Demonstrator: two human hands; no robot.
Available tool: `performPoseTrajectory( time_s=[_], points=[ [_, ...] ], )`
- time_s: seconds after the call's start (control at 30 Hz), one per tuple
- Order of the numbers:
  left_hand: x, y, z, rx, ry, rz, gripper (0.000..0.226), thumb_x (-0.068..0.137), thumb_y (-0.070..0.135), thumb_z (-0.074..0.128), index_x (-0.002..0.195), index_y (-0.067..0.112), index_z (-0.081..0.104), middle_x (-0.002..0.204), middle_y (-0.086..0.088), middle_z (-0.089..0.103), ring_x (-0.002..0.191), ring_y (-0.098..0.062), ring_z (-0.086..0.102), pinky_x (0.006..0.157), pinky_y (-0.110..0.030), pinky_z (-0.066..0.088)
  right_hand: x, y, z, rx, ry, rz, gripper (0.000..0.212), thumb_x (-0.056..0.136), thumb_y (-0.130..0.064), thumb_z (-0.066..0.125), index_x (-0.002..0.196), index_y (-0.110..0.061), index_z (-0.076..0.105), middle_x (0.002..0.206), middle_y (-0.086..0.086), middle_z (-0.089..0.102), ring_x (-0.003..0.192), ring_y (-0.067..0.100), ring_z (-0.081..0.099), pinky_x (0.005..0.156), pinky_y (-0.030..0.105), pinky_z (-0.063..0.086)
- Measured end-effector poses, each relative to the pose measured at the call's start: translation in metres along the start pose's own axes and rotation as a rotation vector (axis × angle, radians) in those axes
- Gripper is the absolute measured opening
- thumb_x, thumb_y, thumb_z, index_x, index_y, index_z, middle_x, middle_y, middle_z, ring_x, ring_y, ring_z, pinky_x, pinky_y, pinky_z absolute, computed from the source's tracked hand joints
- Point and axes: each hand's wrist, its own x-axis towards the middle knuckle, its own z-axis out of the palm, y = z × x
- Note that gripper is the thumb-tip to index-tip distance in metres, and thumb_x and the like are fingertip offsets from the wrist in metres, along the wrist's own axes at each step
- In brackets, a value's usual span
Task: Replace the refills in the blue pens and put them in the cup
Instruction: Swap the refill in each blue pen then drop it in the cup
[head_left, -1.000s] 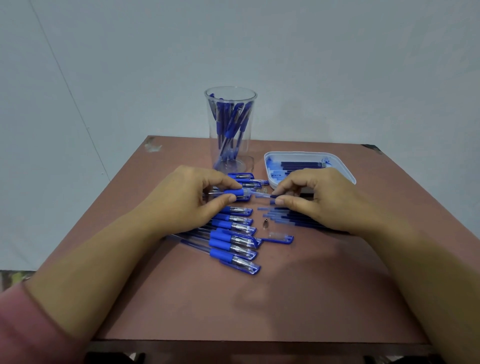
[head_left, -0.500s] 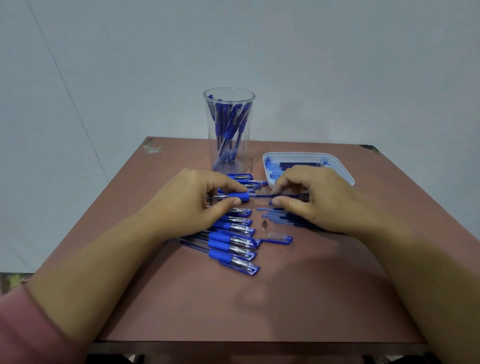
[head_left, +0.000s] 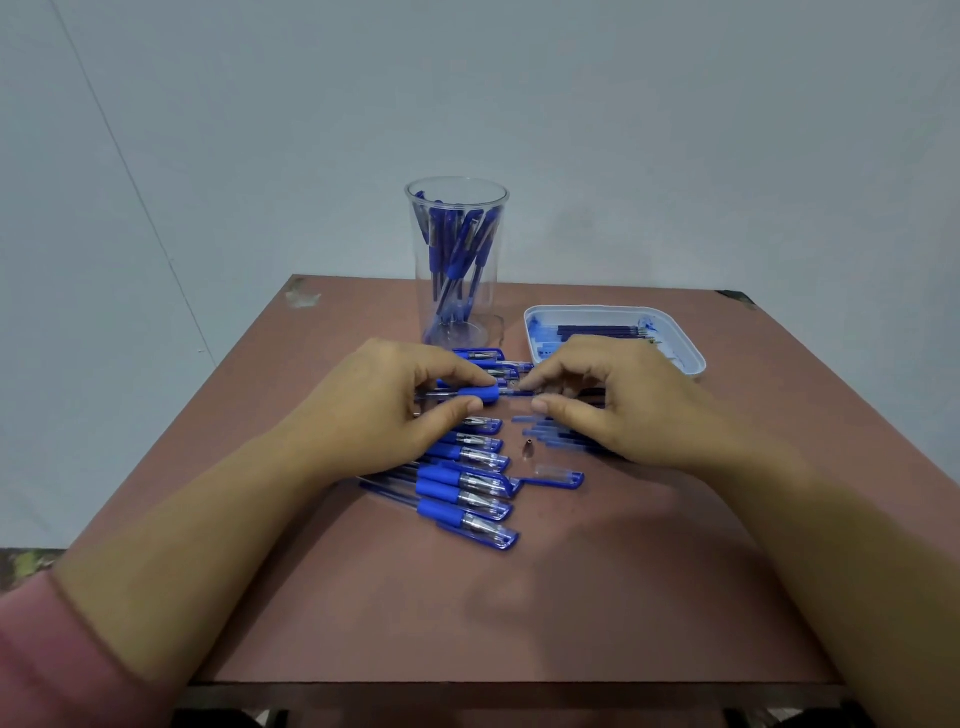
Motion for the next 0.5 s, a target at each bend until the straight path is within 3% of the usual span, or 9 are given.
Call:
performPoseTrajectory(
  time_s=[0.2, 0.37, 0.5],
  points=[
    [0.0002, 0.002, -0.0003, -0.014, 0.005, -0.009, 0.028, 0.085, 0.048, 0.061, 0.108, 0.036, 0.071, 0.096, 0.018, 0.073, 0.078, -0.006, 0.069, 0.07, -0.037, 0.056, -0.0013, -0.0019, 0.0016, 0.056, 0.008, 0.053, 0.01, 0.087, -0.023, 0.07, 0.092, -0.03, 0.067, 0.083, -0.01, 0.066, 0.076, 0.005, 0.06, 0.068, 0.015, 0.048],
    [0.0001, 0.0014, -0.0011, -0.006, -0.007, -0.026, 0.027, 0.085, 0.046, 0.062, 0.109, 0.037, 0.071, 0.092, 0.016, 0.073, 0.074, -0.009, 0.068, 0.067, -0.038, 0.056, -0.0013, -0.0012, 0.0002, -0.004, -0.019, 0.064, 0.02, 0.088, -0.024, 0.067, 0.106, -0.032, 0.069, 0.088, -0.013, 0.063, 0.081, 0.004, 0.058, 0.069, 0.012, 0.045],
    [0.0, 0.0, -0.0026, 0.013, 0.004, -0.036, 0.027, 0.085, 0.045, 0.062, 0.108, 0.035, 0.071, 0.092, 0.016, 0.073, 0.074, -0.009, 0.068, 0.068, -0.038, 0.056, -0.0047, -0.0021, -0.0025, -0.024, -0.063, 0.094, 0.012, 0.079, -0.036, 0.075, 0.09, -0.032, 0.072, 0.082, -0.014, 0.063, 0.082, 0.0, 0.059, 0.067, 0.012, 0.044]
  ],
)
